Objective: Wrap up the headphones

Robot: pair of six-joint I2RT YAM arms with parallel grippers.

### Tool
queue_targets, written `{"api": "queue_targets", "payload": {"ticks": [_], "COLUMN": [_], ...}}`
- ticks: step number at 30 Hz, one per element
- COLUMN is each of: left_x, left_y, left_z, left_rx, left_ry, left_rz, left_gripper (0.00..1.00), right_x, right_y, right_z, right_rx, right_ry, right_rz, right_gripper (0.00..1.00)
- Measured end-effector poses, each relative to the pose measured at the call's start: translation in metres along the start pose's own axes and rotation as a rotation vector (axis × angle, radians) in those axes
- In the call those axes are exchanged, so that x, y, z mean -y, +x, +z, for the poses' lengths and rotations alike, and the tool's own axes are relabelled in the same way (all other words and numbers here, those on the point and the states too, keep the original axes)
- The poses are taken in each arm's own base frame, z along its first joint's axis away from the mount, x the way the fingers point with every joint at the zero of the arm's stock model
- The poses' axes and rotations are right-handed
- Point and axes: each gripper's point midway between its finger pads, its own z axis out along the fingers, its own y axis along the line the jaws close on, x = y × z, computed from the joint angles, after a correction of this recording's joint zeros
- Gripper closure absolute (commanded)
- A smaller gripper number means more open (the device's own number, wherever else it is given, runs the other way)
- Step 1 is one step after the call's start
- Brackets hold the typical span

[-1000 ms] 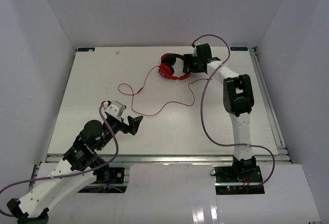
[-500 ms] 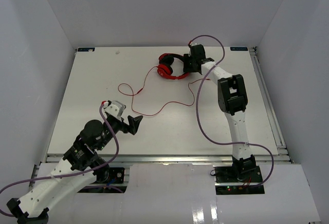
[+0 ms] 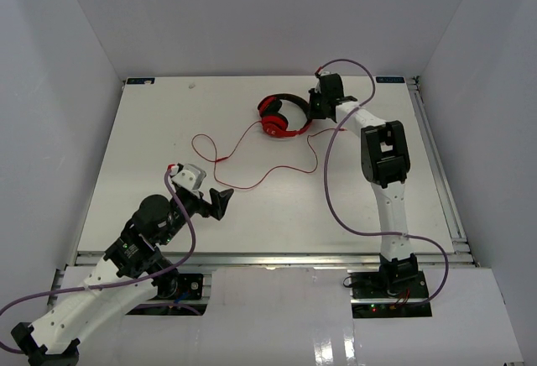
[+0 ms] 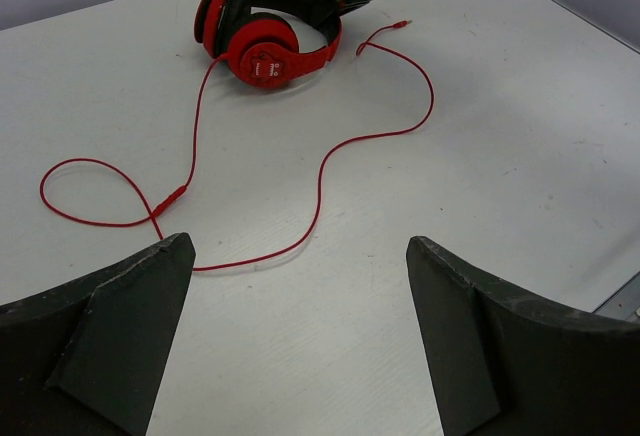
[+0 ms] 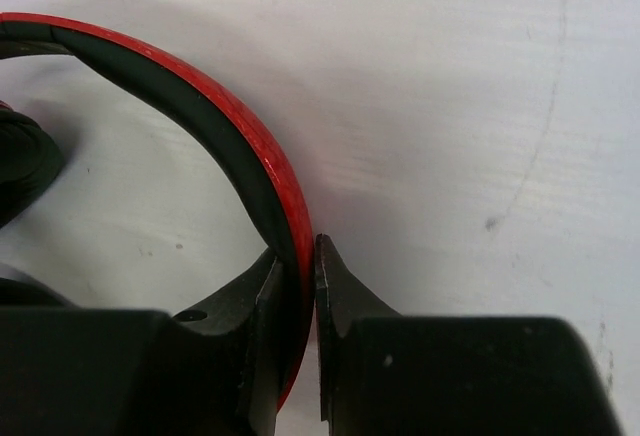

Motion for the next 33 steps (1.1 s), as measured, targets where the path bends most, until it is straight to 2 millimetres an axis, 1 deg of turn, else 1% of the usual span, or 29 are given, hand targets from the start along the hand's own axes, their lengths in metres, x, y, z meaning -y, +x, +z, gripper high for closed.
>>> {"api": "queue_targets", "payload": {"ticks": [2, 4, 7, 10, 15, 17, 19, 23, 25, 29, 32, 33], "left_x": [0.000, 0.000, 0.001, 0.001, 0.001, 0.004, 0.008, 0.023, 0.031, 0.048, 0.059, 0.063], "left_y": [0.000, 0.000, 0.000, 0.000, 0.002, 0.002, 0.000, -0.004, -0.005, -0.003, -0.004, -0.003], "left_z": [0.000, 0.000, 0.000, 0.000, 0.002, 0.002, 0.003, 0.006, 0.008, 0.013, 0.015, 0.016], "left_rx": [0.000, 0.000, 0.000, -0.001, -0.009, -0.009, -0.004, 0.008, 0.006, -0.009, -0.013, -0.014], "left_ry": [0.001, 0.001, 0.004, 0.002, -0.004, 0.009, 0.031, 0.105, 0.144, 0.226, 0.289, 0.307], "left_rz": [0.000, 0.000, -0.002, -0.011, -0.035, -0.043, -0.050, -0.082, -0.100, -0.126, -0.131, -0.124], "left_gripper": [0.02, 0.02, 0.02, 0.02, 0.02, 0.02, 0.02, 0.02, 0.02, 0.02, 0.02, 0.02], "right_x": [0.003, 0.004, 0.003, -0.004, -0.025, -0.033, -0.038, -0.044, -0.048, -0.061, -0.066, -0.066], "right_y": [0.006, 0.019, 0.039, 0.044, 0.038, 0.034, 0.037, 0.041, 0.043, 0.033, 0.024, 0.022], "right_z": [-0.009, -0.024, -0.056, -0.091, -0.158, -0.179, -0.207, -0.252, -0.279, -0.326, -0.351, -0.356], "right_rx": [-0.014, -0.044, -0.089, -0.089, -0.012, 0.022, 0.049, 0.116, 0.157, 0.265, 0.336, 0.348], "right_ry": [-0.003, -0.007, -0.015, -0.044, -0.137, -0.179, -0.207, -0.256, -0.283, -0.340, -0.356, -0.358], "right_rz": [0.026, 0.057, 0.096, 0.116, 0.104, 0.070, 0.026, -0.096, -0.166, -0.275, -0.329, -0.344], "right_gripper": [0.92, 0.92, 0.92, 0.92, 0.92, 0.92, 0.92, 0.92, 0.92, 0.92, 0.92, 0.92]}}
